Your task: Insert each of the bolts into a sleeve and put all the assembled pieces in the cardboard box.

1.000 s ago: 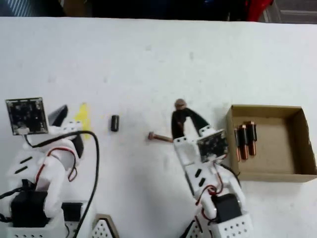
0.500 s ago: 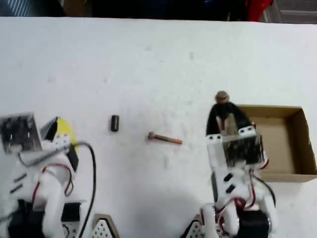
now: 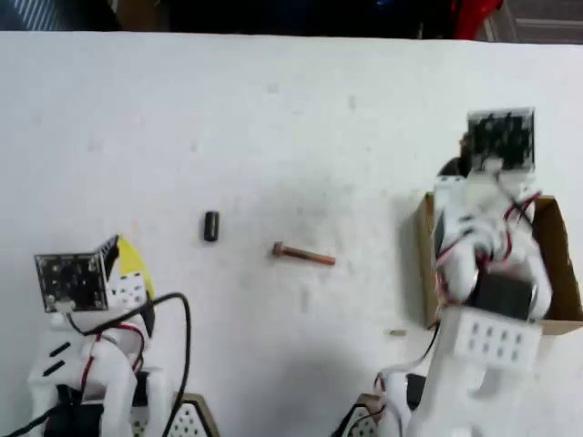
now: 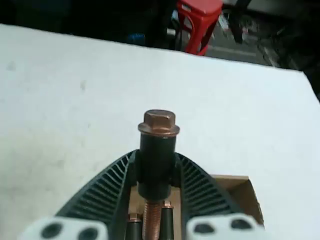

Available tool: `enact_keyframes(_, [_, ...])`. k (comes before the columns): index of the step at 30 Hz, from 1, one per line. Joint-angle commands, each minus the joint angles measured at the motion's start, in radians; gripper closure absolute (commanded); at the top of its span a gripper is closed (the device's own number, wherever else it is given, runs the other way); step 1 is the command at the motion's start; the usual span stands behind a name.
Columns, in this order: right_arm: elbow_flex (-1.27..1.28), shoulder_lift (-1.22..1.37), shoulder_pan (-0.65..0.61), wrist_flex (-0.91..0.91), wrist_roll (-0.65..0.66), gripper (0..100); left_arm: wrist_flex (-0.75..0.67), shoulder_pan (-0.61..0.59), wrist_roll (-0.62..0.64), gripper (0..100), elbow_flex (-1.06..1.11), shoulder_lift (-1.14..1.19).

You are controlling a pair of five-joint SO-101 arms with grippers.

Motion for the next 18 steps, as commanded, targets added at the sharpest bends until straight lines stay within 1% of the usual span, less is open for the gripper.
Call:
enact_keyframes(1, [-0.112,0.232,0.073,-0.028,0.014,98.1,0.005,-0.007,-0.009,98,0.048,-0.005])
enact_keyframes(8, [-0.124,0.524,0.156,-0.191,0.015,98.1,0.005,-0.01,-0.011,98,0.098,-0.005])
enact_keyframes(11, [-0.124,0.602,0.17,-0.219,0.02,98.1,0.006,-0.01,-0.011,98,0.103,-0.005])
enact_keyframes(14, [-0.126,0.661,0.171,-0.234,0.08,98.1,0.04,-0.01,-0.011,98,0.1,-0.005])
enact_keyframes(18, [-0.155,0.728,0.183,-0.237,0.101,98.1,0.046,-0.01,-0.011,98,0.101,-0.005])
